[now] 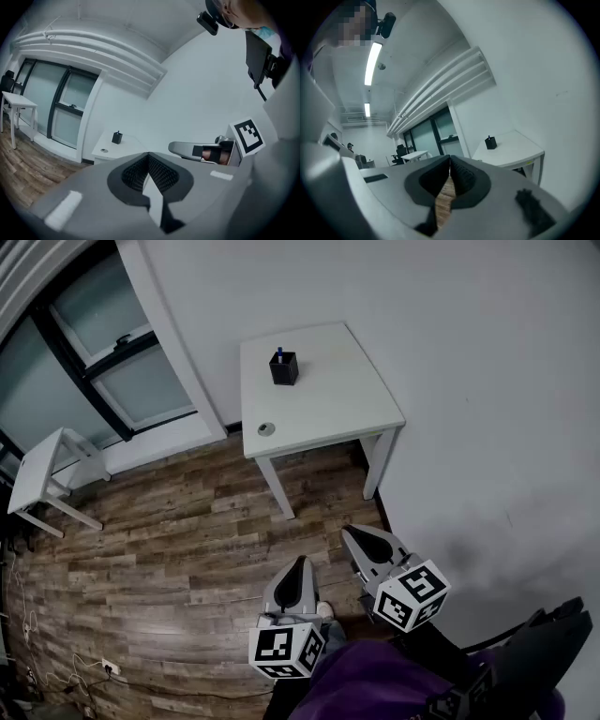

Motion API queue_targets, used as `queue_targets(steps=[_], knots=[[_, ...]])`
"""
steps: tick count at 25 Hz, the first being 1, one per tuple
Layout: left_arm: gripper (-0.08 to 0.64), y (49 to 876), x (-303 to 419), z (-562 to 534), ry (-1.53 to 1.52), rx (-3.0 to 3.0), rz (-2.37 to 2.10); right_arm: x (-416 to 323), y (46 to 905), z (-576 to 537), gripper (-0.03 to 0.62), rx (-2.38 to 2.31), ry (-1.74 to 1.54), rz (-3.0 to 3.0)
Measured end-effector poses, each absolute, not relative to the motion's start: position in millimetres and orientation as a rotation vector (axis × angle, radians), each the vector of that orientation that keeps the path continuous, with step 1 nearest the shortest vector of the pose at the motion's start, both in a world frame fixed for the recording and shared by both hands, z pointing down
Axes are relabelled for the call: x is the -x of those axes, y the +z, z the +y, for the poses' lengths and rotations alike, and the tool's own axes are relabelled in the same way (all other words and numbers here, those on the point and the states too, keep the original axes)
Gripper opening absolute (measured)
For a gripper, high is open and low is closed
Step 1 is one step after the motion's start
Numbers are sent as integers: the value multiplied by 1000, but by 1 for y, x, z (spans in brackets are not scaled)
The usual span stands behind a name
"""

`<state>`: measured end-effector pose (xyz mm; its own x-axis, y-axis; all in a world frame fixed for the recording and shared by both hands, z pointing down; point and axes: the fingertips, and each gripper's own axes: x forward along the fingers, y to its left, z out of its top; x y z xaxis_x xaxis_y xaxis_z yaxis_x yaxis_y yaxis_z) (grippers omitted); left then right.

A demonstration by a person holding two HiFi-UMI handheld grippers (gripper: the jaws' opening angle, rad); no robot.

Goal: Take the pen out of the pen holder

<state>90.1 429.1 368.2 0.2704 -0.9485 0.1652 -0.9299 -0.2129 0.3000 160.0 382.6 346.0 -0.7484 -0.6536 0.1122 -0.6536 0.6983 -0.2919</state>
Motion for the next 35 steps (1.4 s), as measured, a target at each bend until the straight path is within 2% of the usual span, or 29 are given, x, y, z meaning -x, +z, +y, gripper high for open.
queue_targets(steps=[18,35], knots=[[6,378,-30,340,-110,-2224,-1662,-103,351,288,12,1216,-473,2849],[6,395,-27,276,-100,-2171,-1635,-98,364,214,12,1225,-512,2863]])
